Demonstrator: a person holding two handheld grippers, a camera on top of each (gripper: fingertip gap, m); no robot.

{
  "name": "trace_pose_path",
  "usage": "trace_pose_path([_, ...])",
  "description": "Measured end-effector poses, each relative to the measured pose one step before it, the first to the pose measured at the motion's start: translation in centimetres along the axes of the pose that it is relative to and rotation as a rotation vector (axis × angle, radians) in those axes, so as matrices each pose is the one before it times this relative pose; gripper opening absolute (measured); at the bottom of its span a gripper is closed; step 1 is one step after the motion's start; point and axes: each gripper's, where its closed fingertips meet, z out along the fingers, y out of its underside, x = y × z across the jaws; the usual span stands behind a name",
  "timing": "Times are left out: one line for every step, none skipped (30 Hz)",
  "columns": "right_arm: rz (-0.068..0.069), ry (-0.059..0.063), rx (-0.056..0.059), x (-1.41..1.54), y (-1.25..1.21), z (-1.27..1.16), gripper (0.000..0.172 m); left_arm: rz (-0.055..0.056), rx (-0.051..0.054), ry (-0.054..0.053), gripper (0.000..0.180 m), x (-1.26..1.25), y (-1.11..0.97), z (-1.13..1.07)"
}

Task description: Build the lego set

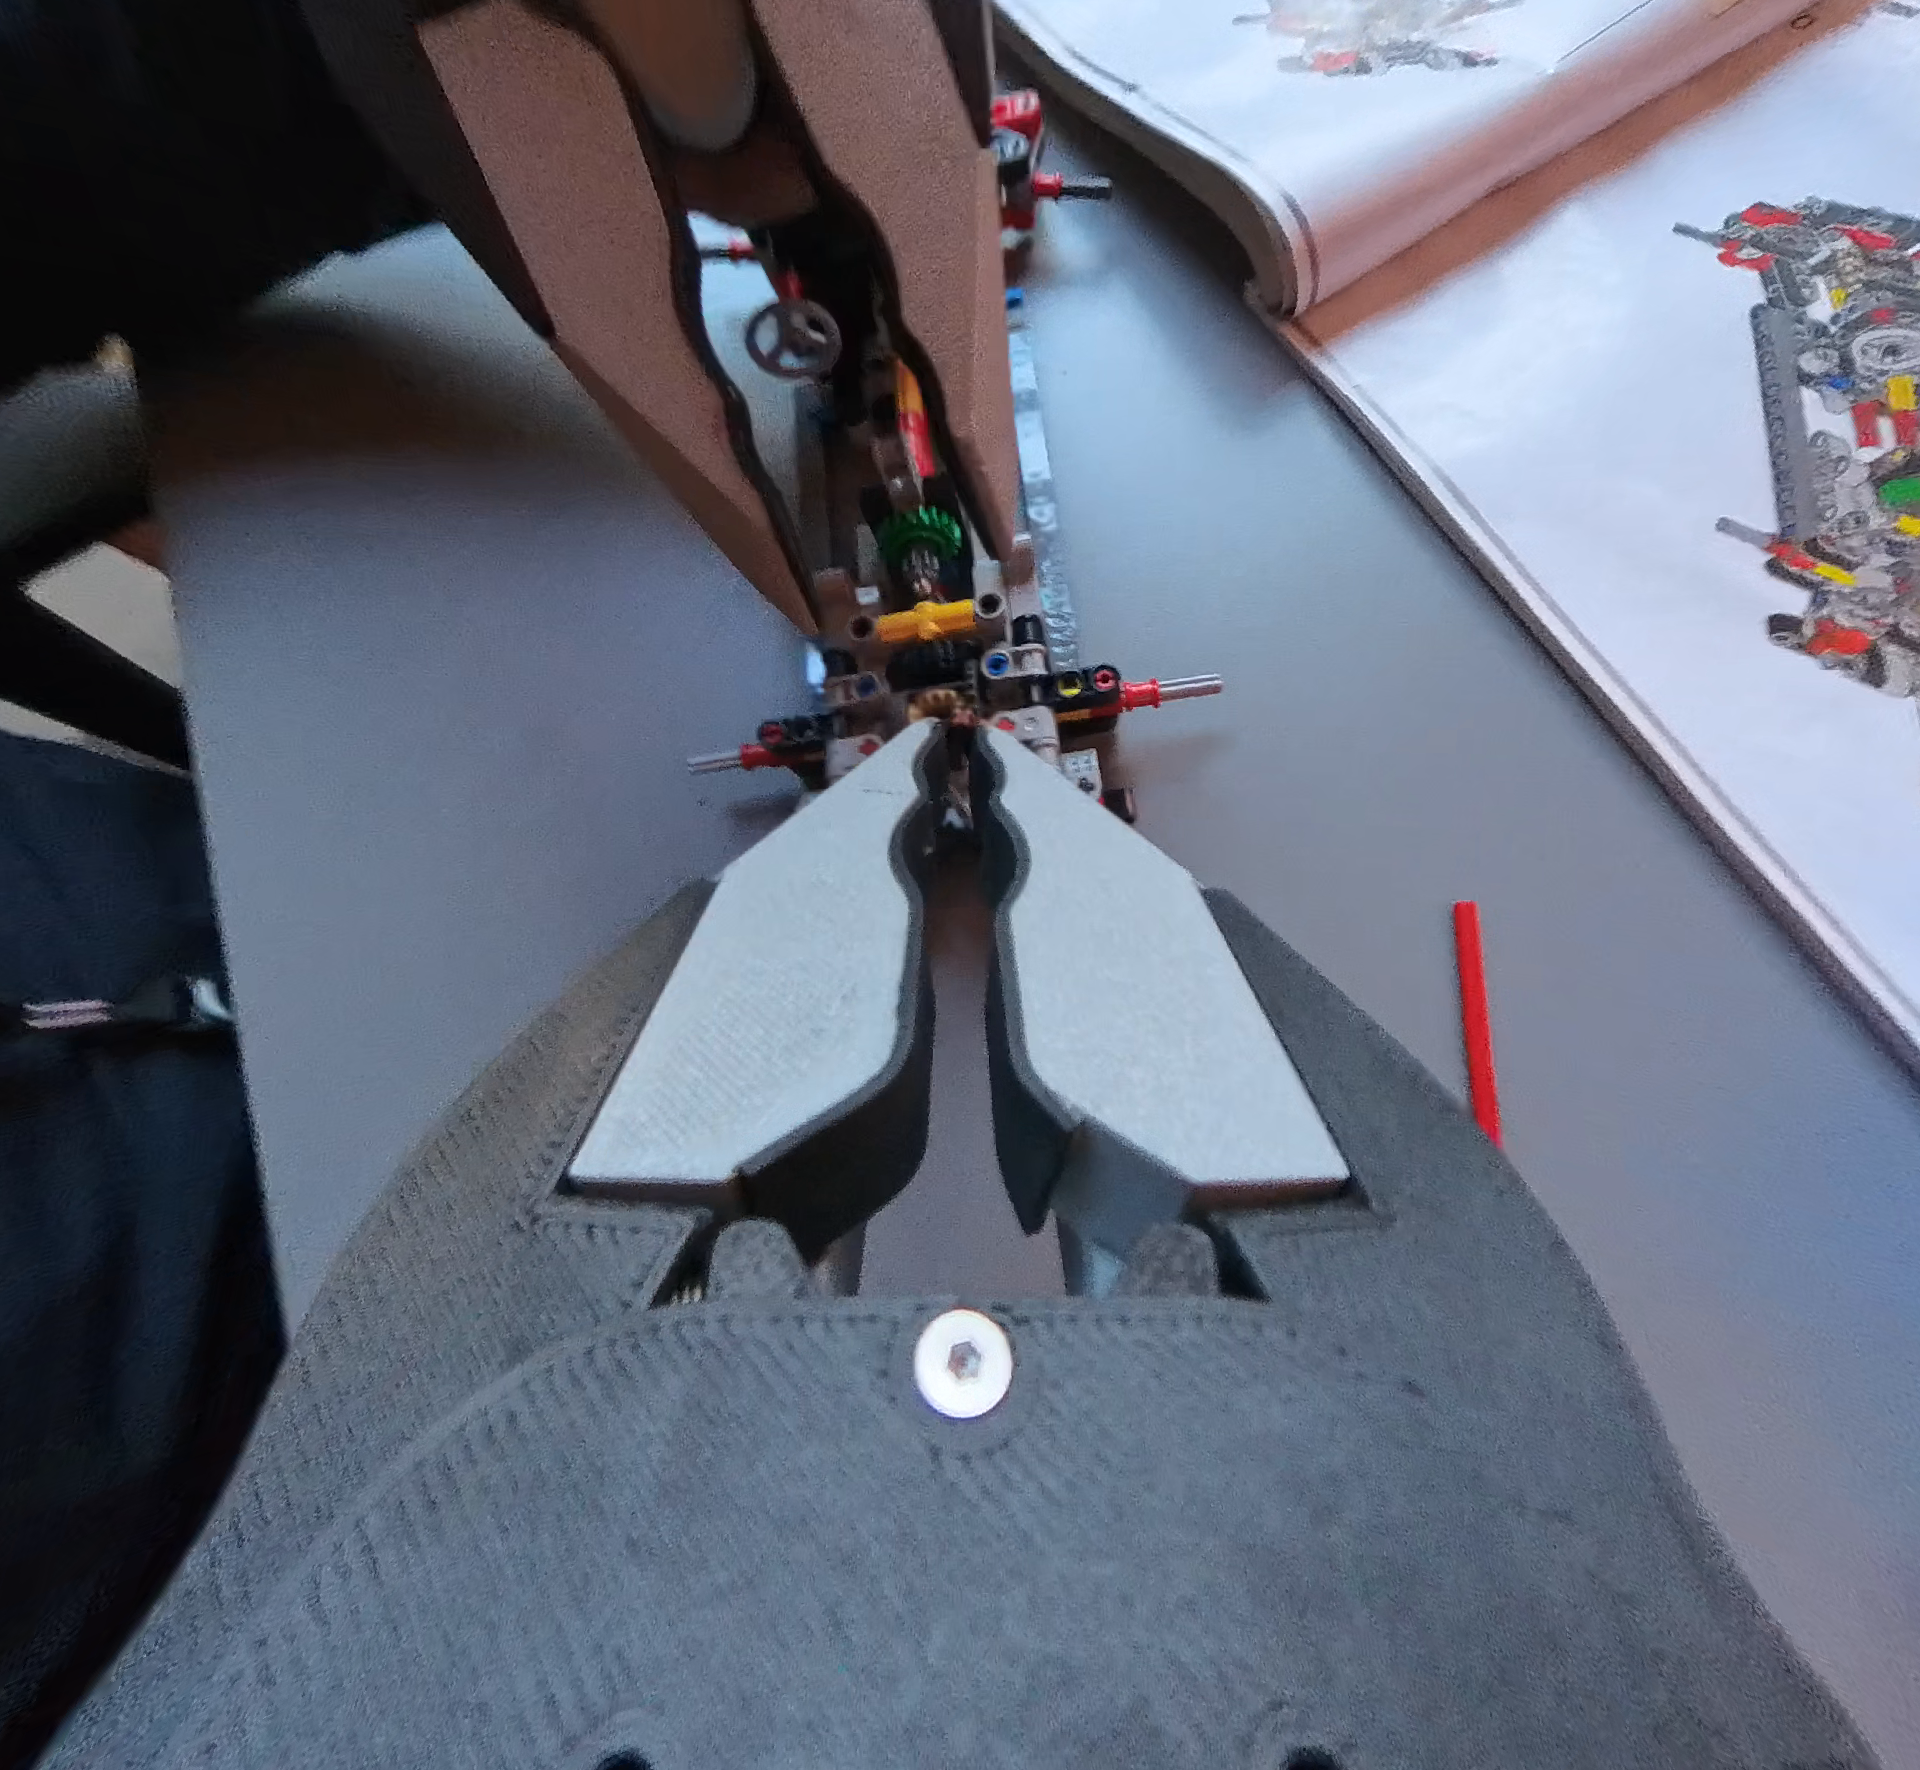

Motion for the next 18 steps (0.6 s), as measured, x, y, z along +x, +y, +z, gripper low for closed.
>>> trace_pose_path([-0.0304,-0.0004,-0.0283,0.032,0.171,0.246,0.001,0.0154,-0.0034,0.0122,0.033,-0.101,-0.048,0.184])
trace_pose_path([-0.0296,-0.0164,-0.0214,-0.221,-0.038,0.107,0.001,0.0076,0.0071,0.0178,0.034,0.022,-0.218,0.141])
trace_pose_path([-0.0247,-0.0118,-0.0335,-0.131,0.109,0.056,0.001,0.0016,0.01,0.0203,0.034,0.073,-0.237,0.083])
trace_pose_path([-0.0198,-0.0026,-0.0309,-0.009,0.093,0.001,0.001,-0.0011,0.0152,0.0152,0.034,0.026,-0.282,0.049])
trace_pose_path([-0.0189,-0.0028,-0.0294,-0.087,0.103,-0.009,0.001,-0.0046,0.0155,0.0097,0.033,-0.051,-0.277,0.082])
trace_pose_path([-0.0177,0.003,-0.0266,-0.057,0.099,0.012,0.001,-0.0036,-0.0059,0.0079,0.033,-0.026,0.012,0.055])
trace_pose_path([-0.0129,0.0051,-0.0206,-0.054,0.072,0.033,0.001,0.0018,-0.0079,-0.0027,0.033,-0.138,0.04,0.013])
trace_pose_path([-0.0079,0.0075,-0.0138,-0.037,0.006,0.046,0.001,0.0035,-0.0009,-0.0064,0.033,-0.124,-0.09,0.012])
trace_pose_path([-0.0092,0.0097,-0.0118,-0.036,0.013,0.031,0.001,0.0052,0.0033,0.0018,0.033,0.046,-0.145,0.009])
trace_pose_path([-0.0089,0.0101,-0.0097,-0.041,0.029,0.018,0.001,0.0057,0.0003,-0.0008,0.033,0.037,-0.125,0.021])
trace_pose_path([-0.0045,0.0131,-0.0043,0.007,-0.005,0.017,0.001,0.0075,-0.0009,-0.0057,0.032,-0.027,-0.13,0.042])
trace_pose_path([-0.0014,0.0125,0.0048,0.016,-0.059,0.059,0.001,0.0078,-0.0013,-0.0051,0.032,-0.009,-0.125,0.057])
trace_pose_path([0.0021,0.011,0.0124,-0.018,-0.062,0.082,0.001,0.0066,-0.0015,-0.0023,0.032,0.027,-0.137,0.089])
trace_pose_path([-0.0002,0.0139,0.0145,0.014,-0.022,0.015,0.001,0.0059,-0.0035,-0.0018,0.032,0.021,-0.093,0.102])
trace_pose_path([-0.001,0.0172,0.0144,0.028,0.02,-0.05,0.001,0.0051,-0.0064,-0.0034,0.032,-0.013,-0.022,0.121])
trace_pose_path([0.0007,0.0155,0.0192,0.009,0.016,-0.064,0.001,0.0036,-0.0076,-0.0024,0.032,0.005,0.022,0.124])
trace_pose_path([0.0007,0.0125,0.0229,-0.032,0.001,-0.068,0.001,0.0017,-0.0054,0.002,0.032,0.07,0.015,0.121])
trace_pose_path([0.0012,0.0149,0.023,0.019,0.031,-0.083,0.001,-0.0016,-0.0043,0.0035,0.031,0.093,0.029,0.139])
